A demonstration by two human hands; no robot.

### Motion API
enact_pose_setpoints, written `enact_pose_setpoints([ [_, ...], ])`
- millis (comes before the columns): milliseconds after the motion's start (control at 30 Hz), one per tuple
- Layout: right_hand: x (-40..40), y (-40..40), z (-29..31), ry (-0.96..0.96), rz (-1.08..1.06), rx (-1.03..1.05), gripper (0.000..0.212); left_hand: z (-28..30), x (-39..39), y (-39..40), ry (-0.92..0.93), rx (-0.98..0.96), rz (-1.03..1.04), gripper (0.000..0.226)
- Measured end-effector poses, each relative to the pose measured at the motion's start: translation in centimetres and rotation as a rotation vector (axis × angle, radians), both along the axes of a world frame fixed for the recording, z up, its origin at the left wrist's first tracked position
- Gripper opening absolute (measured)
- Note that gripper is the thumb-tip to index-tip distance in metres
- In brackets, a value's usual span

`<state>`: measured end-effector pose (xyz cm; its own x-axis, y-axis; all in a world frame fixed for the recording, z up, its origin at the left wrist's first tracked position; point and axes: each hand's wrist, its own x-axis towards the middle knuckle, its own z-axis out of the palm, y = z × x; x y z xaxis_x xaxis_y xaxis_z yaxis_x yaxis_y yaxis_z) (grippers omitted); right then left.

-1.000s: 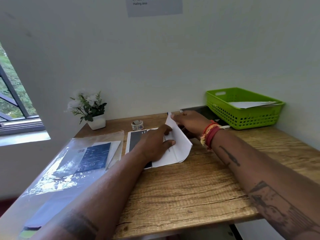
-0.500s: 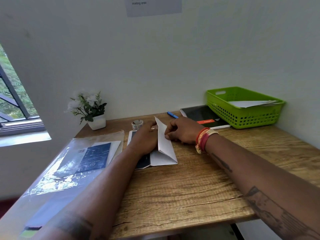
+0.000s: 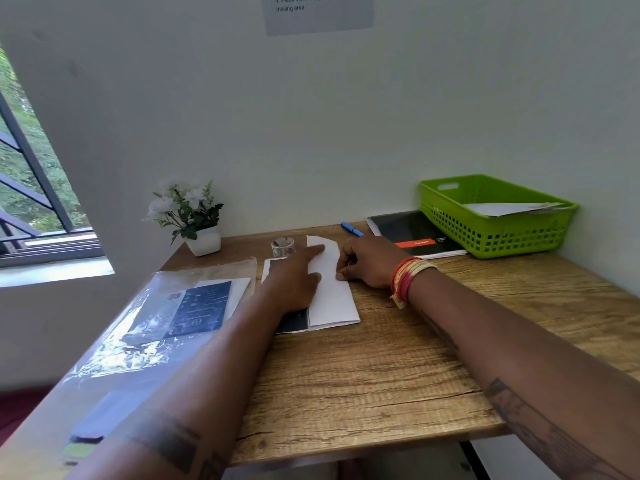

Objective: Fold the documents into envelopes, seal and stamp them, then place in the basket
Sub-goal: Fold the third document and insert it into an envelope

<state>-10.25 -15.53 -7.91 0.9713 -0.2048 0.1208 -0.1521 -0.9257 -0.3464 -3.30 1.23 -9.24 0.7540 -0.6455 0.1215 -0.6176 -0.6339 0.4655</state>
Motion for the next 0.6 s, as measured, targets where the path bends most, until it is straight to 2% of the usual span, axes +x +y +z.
enact_pose_setpoints([
  [200, -0.64, -0.20, -0.05, 0.003, -0.003, 0.028, 0.021, -0.56, -0.08, -0.52, -0.180, 0.150, -0.080, 0.051],
  [400, -0.65, -0.39, -0.15, -0.020, -0.090, 0.083, 0.025, -0.51, -0.23, -0.61, -0.100, 0.160, -0.148, 0.047],
  [600, -0.54, -0.08, 0.56, 0.096, -0.093, 0.029, 0.029, -0.70, 0.02, -0.75, -0.088, 0.157, -0.163, 0.043],
])
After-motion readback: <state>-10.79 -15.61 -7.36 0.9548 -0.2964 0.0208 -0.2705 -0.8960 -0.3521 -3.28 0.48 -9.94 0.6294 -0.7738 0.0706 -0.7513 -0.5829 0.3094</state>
